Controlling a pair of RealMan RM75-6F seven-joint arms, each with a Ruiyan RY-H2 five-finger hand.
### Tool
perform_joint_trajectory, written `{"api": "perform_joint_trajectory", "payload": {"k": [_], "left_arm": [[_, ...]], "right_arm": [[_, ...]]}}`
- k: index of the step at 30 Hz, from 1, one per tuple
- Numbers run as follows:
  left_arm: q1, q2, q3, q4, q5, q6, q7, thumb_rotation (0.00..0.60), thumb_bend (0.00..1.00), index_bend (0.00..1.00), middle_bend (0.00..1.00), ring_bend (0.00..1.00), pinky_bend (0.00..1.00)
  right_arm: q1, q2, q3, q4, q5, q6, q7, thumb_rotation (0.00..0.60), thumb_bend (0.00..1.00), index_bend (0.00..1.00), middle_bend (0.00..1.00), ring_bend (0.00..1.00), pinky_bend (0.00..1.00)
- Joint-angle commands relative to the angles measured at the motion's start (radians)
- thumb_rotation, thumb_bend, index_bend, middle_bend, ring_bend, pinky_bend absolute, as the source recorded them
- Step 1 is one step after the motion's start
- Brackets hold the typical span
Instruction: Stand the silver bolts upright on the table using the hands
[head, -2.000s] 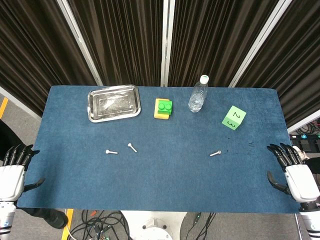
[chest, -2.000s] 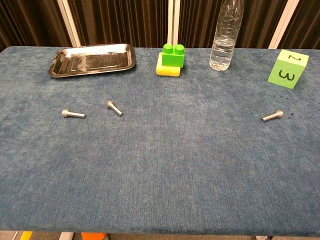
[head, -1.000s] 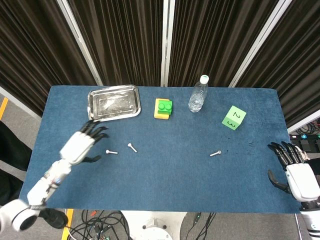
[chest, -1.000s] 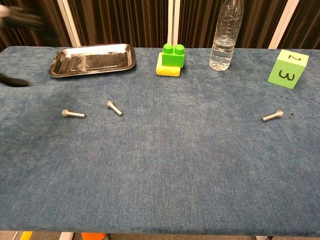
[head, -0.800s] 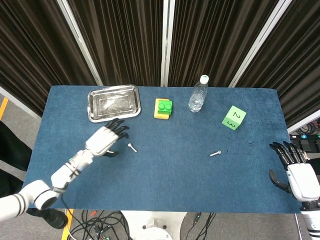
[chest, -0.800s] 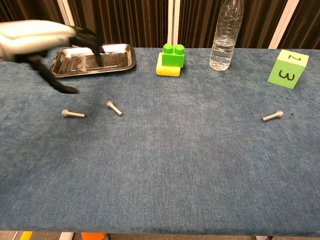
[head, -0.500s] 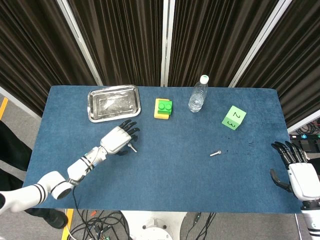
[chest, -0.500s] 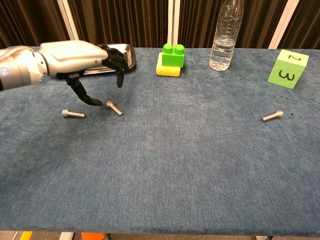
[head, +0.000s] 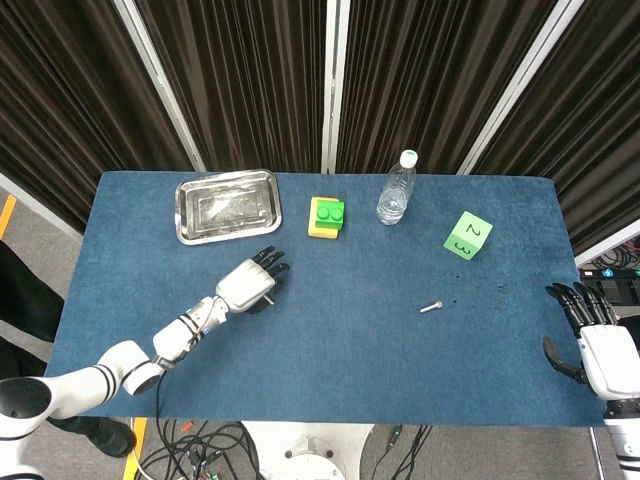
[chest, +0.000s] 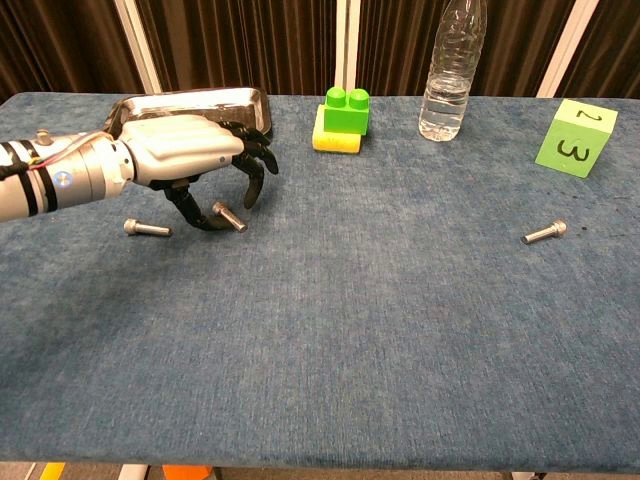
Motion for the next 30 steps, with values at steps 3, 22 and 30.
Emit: {"api": "perform_joint_trajectory", "payload": {"k": [3, 22, 30], "left_arm": [[-0.004, -0.015, 0.013, 0.020, -0.009, 0.002, 0.002, 0.600, 0.30, 0.49, 0.17, 0.00, 0.00], [-0.015, -0.055, 0.035, 0.059, -0.039, 0.007, -0.045, 0.600, 0.40, 0.52, 0.17, 0.00, 0.00], [-0.001, -0.063, 0.005, 0.045, -0.082, 0.036, -0.125, 0.600, 0.43, 0.52, 0.17, 0.00, 0.00]], "right_arm": [[-0.001, -0.001, 0.001, 0.002, 0.002, -0.002, 0.001, 0.600, 0.35, 0.11, 0.12, 0.00, 0.00], [-0.001, -0.013, 0.004, 0.022, 0.021, -0.019, 0.020, 0.600, 0.35, 0.11, 0.12, 0.00, 0.00], [-0.004, -0.010, 0.005, 0.021, 0.023, -0.016, 0.021, 0.600, 0.35, 0.11, 0.12, 0.00, 0.00]]}}
